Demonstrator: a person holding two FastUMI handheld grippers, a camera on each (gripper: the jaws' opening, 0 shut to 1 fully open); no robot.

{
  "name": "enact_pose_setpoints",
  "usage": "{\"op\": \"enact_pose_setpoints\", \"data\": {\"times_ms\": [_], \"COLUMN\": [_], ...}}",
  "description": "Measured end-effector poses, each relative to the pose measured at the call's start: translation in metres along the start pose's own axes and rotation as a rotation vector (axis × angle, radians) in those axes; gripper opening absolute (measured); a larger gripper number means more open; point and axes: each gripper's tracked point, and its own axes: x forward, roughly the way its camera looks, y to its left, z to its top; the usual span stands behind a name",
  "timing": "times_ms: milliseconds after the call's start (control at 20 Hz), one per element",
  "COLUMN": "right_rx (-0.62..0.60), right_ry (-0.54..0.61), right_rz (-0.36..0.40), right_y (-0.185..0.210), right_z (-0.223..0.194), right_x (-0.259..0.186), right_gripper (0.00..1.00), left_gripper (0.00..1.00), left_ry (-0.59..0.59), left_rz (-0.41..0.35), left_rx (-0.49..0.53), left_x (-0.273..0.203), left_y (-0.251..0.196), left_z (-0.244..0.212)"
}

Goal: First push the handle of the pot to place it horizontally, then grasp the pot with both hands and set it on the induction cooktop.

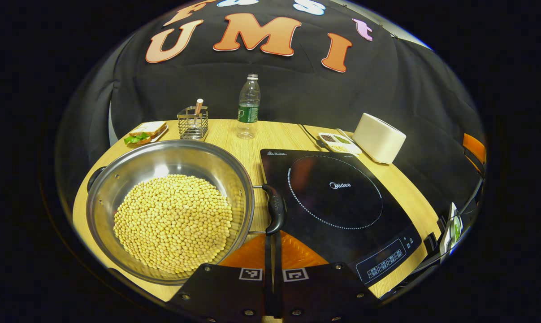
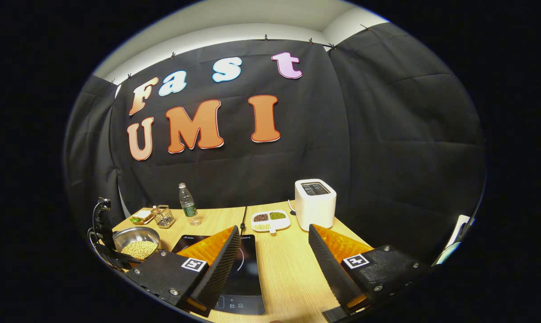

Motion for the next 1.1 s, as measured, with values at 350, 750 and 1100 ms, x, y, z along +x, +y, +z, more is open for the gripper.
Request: {"op": "enact_pose_setpoints", "data": {"times_ms": [350, 750, 1100], "right_rx": [-0.004, -0.019, -0.028], "right_ry": [0.010, 0.003, -0.021], "right_rz": [-0.005, 0.030, 0.097], "right_y": [0.004, 0.043, 0.115], "right_z": [-0.001, 0.003, 0.009], "right_x": [0.004, -0.007, -0.020], "right_gripper": [0.95, 0.95, 1.00], "left_gripper": [0.02, 0.06, 0.15], "left_ry": [0.006, -0.244, -0.456], "left_rz": [0.001, 0.026, 0.148], "left_rx": [-0.012, 0.012, -0.030], "left_x": [0.005, -0.068, -0.136], "left_y": [0.003, 0.041, 0.157], "left_z": [0.005, 0.070, 0.111]}}
